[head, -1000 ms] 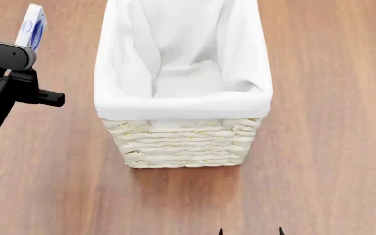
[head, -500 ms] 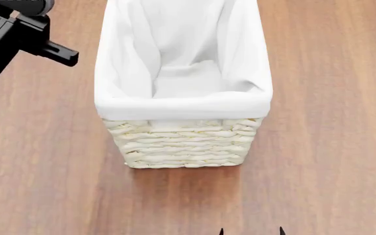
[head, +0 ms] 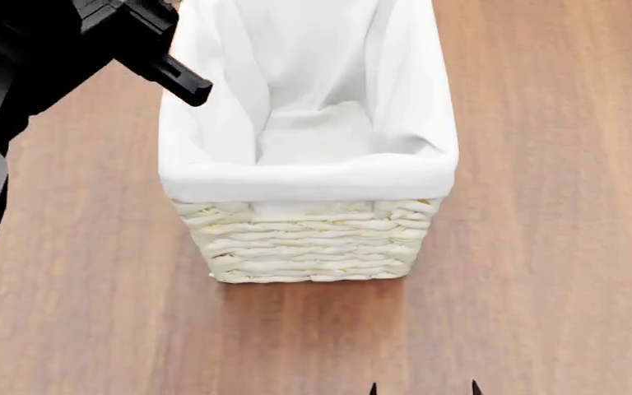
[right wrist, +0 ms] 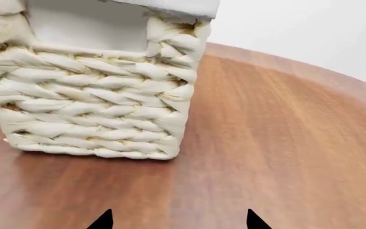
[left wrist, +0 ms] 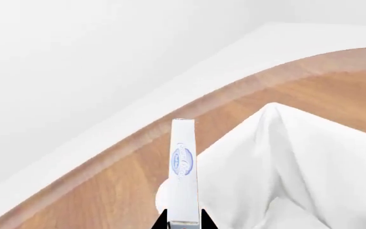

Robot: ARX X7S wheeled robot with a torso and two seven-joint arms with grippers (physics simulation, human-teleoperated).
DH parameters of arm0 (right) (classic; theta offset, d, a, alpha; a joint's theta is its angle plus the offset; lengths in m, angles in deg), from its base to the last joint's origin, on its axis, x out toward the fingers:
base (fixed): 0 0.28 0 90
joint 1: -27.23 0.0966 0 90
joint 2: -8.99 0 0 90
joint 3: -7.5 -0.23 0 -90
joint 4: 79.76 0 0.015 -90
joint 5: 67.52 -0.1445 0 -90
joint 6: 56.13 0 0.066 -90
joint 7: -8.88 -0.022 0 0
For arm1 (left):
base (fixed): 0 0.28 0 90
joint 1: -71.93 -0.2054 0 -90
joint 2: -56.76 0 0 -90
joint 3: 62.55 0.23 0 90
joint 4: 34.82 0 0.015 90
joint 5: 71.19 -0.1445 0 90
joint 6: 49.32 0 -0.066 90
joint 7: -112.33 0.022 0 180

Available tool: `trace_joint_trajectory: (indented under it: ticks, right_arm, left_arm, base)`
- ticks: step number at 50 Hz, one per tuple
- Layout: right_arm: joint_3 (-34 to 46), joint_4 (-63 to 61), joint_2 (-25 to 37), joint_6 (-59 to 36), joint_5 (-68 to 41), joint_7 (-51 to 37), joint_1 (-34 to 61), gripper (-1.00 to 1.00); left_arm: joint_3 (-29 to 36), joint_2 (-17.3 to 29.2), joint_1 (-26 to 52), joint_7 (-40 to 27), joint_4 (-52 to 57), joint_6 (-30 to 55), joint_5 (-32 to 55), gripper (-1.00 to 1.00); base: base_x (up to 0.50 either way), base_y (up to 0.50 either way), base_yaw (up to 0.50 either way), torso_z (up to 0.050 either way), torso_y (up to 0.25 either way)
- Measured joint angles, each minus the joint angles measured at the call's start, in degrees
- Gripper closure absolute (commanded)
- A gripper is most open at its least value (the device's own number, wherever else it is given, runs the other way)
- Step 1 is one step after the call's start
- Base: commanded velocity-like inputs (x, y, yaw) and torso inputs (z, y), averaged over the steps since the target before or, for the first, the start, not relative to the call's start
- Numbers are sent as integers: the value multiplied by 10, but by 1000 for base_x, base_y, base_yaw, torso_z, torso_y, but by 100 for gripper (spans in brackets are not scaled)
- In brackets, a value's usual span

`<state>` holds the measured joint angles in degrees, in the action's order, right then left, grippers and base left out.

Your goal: Pick up the cream cheese box, and put it in the basket.

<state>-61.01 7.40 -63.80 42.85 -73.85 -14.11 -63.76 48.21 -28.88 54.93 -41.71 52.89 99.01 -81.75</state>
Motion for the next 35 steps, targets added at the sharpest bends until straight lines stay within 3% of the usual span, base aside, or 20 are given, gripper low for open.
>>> trace_joint_trajectory:
  ticks: [19, 35]
  right_arm:
    - [10, 3, 2, 5, -2, 5, -1, -100]
    - [15, 0, 5, 4, -5, 7, -3, -100]
  left_arm:
    - [86, -32, 56, -10, -102, -11, 67, 100]
    - [261, -40, 136, -109, -315, -120, 290, 100]
  base:
    - [0, 0, 0, 0, 1]
    - [0, 0, 0, 0, 1]
